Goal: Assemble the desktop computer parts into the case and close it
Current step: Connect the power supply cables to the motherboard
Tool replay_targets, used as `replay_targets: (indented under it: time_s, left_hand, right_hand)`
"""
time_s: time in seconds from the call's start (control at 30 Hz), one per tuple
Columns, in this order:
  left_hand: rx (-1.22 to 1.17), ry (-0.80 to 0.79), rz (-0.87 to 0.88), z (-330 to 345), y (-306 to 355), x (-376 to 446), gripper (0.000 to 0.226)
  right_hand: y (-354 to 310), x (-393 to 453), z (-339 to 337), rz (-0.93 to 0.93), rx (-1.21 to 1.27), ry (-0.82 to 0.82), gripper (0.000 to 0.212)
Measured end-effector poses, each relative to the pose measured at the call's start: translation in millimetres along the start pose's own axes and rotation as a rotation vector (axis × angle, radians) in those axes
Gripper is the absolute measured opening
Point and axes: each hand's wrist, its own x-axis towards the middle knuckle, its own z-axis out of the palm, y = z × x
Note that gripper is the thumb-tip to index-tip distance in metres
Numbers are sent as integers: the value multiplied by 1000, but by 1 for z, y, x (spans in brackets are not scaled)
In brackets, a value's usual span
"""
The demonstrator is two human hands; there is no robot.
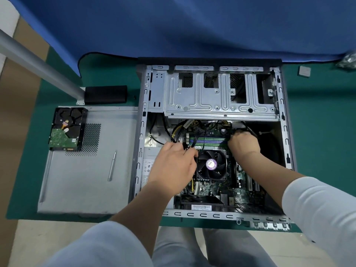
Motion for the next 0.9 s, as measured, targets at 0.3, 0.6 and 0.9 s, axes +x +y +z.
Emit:
replay_targets:
  time_s: [0.3,0.6,0.9]
  left_hand:
    - [-27,2,-3,-3,2,1,22]
    - [-21,-4,5,-2,1,1,18]
    - [-29,-1,5,-2,1,1,19]
  right_hand:
    - [14,-10,8,18,138,69,31]
    - [10,-8,4,11,185,-2,36]
    - [1,-1,-2,6,164,-36,36]
